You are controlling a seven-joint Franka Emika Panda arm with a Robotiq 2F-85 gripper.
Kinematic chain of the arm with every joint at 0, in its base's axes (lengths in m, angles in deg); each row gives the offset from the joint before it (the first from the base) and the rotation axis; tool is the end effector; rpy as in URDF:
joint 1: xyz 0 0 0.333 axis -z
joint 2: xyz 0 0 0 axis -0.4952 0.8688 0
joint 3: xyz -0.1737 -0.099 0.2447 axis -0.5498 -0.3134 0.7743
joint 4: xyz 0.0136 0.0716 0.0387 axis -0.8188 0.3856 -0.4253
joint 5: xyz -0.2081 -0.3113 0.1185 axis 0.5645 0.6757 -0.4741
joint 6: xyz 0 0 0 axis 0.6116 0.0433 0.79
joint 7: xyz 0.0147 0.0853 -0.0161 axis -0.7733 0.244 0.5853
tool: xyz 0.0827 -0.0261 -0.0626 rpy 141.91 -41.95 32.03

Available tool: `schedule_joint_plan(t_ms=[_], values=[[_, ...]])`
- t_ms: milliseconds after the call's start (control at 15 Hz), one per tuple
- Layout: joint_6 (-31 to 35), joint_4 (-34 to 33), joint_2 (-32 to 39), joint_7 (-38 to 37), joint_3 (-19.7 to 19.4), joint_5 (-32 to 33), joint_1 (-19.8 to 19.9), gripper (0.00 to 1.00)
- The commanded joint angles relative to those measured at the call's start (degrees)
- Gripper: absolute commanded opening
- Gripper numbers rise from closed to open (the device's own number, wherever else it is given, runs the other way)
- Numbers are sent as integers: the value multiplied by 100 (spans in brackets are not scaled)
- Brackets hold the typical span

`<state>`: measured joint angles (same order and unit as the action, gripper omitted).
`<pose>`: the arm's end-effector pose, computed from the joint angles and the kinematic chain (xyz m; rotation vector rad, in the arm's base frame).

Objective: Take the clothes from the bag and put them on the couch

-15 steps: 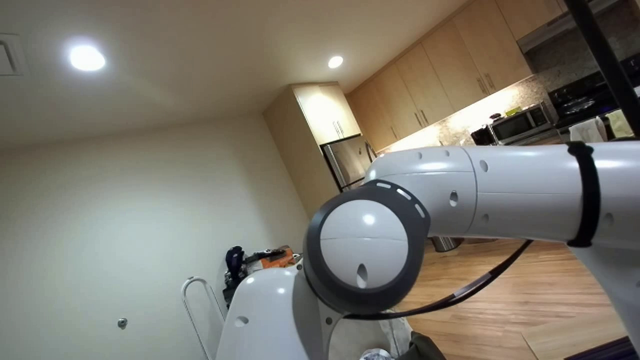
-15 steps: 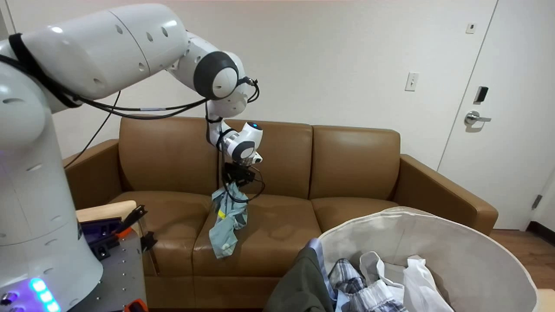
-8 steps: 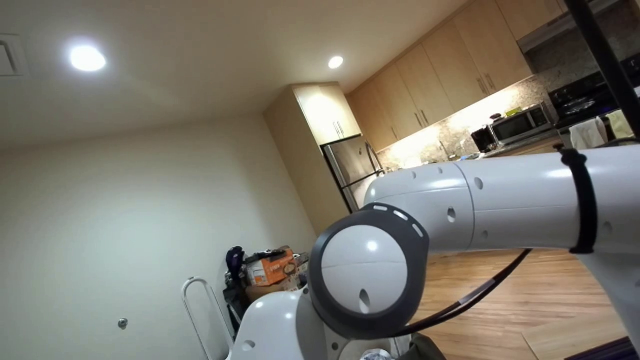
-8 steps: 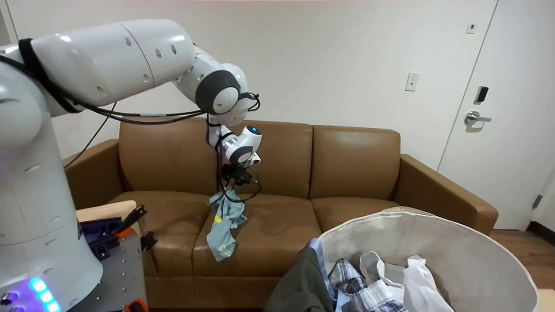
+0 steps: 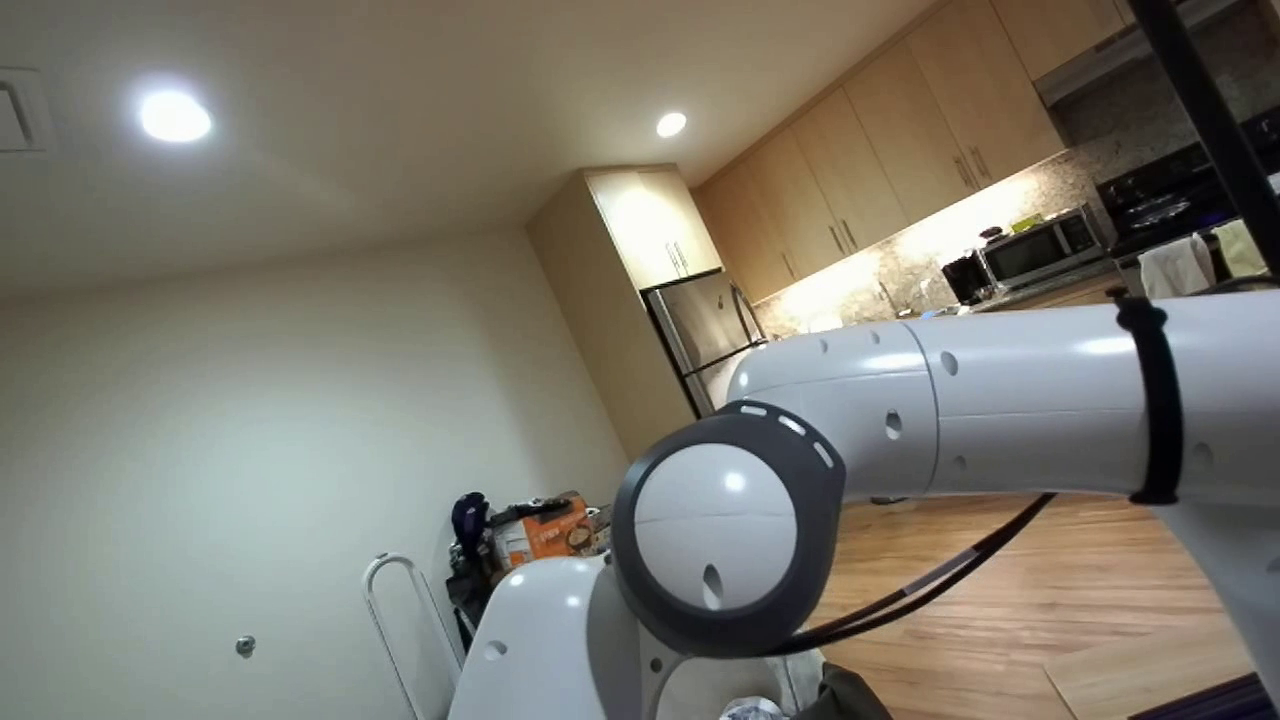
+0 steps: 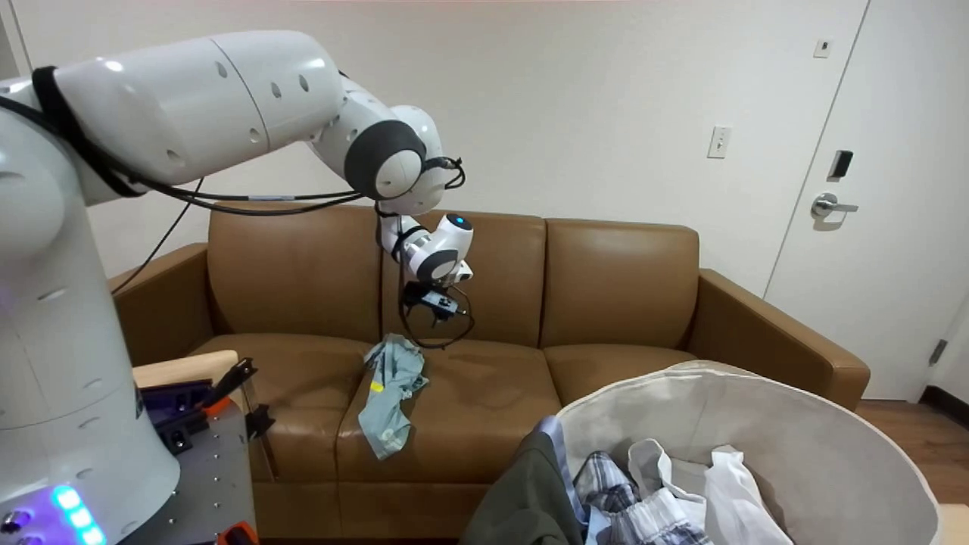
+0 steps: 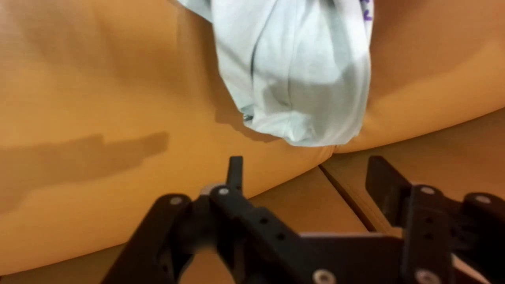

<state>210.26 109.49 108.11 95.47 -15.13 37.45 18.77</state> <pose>0.5893 0.3846 0.0307 -2.4754 -1.1397 -0.1532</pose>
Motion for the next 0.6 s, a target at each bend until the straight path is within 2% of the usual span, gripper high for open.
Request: schedule_joint_plan(t_ms=[0, 333, 533], values=[[22, 528, -908, -507, -436, -3, 114, 100], [880, 1397, -2225, -1137, -917, -57, 310, 100], [986, 2008, -3124, -1364, -1170, -10, 410, 100]])
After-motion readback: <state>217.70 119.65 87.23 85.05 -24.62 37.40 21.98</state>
